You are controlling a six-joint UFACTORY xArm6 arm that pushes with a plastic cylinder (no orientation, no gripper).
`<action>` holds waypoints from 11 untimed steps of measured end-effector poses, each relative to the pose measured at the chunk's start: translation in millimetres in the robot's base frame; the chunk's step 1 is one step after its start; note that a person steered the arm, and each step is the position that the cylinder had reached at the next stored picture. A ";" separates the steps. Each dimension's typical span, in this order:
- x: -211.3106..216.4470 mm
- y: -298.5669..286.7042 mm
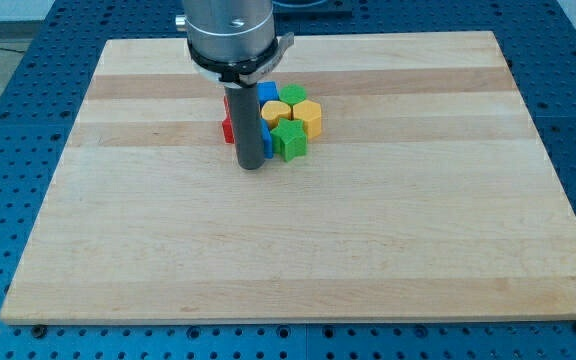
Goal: Slide the green circle away from the group of blocks
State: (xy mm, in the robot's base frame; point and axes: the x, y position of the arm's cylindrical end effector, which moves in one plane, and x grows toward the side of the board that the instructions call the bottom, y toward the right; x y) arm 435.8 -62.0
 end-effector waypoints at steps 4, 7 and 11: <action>14.1 12.8; -42.9 48.2; -111.3 42.6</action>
